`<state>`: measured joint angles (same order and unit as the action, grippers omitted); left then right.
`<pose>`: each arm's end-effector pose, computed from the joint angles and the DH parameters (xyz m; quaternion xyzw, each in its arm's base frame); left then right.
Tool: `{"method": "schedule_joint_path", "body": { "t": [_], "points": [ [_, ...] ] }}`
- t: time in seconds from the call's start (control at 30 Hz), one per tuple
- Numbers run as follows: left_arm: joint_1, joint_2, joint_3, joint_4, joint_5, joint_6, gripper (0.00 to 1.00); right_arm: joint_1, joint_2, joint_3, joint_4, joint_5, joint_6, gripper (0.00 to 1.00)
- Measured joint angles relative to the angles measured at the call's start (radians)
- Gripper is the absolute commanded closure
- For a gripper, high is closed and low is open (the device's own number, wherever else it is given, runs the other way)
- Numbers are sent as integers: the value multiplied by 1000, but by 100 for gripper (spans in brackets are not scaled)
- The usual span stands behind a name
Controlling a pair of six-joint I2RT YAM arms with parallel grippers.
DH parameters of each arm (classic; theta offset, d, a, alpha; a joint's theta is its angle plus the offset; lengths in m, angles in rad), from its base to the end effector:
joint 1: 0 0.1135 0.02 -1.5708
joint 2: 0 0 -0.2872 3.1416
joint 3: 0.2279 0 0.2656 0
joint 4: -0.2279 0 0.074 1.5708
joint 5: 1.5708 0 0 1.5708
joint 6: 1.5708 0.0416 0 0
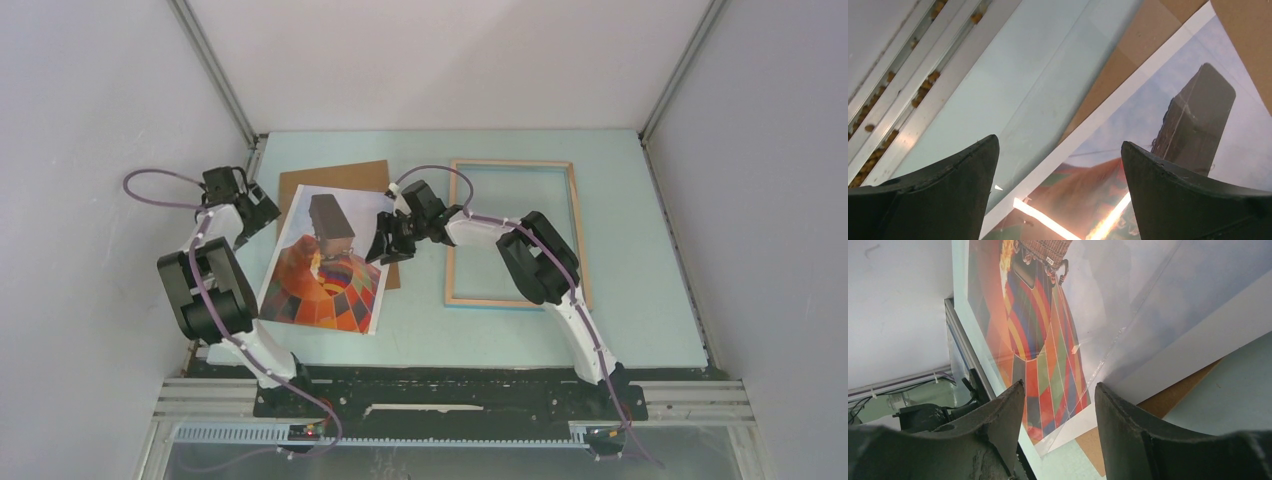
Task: Put the photo into the frame
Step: Adjust the photo frame item at the center of the board.
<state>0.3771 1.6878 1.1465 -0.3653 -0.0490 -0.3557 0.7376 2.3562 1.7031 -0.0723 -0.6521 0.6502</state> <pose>0.3501 0.1409 0.2259 -0.3460 0.8795 0.0266 0.3257 0.3865 0.3853 0.1360 -0.1690 0.8574 0.4731 0.1119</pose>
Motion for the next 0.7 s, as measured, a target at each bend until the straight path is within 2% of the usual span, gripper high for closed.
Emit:
{"method": "schedule_joint_path", "body": {
  "t": [0.17, 0.27, 0.37, 0.57, 0.7],
  "points": [
    [17, 86, 57, 11, 56, -8, 0, -6, 0, 2, -11, -4, -1, 38],
    [29, 144, 82, -5, 84, -14, 6, -10, 0, 2, -14, -4, -1, 38],
    [34, 198, 116, -34, 92, -20, 1, -12, 0, 2, -15, -4, -1, 38],
    [40, 245, 179, -93, 175, -47, 2, -17, -12, -20, 0, -6, 0, 35],
    [41, 260, 197, -112, 220, -64, 1, -43, -79, -124, 33, 5, 1, 32]
  ]
}}
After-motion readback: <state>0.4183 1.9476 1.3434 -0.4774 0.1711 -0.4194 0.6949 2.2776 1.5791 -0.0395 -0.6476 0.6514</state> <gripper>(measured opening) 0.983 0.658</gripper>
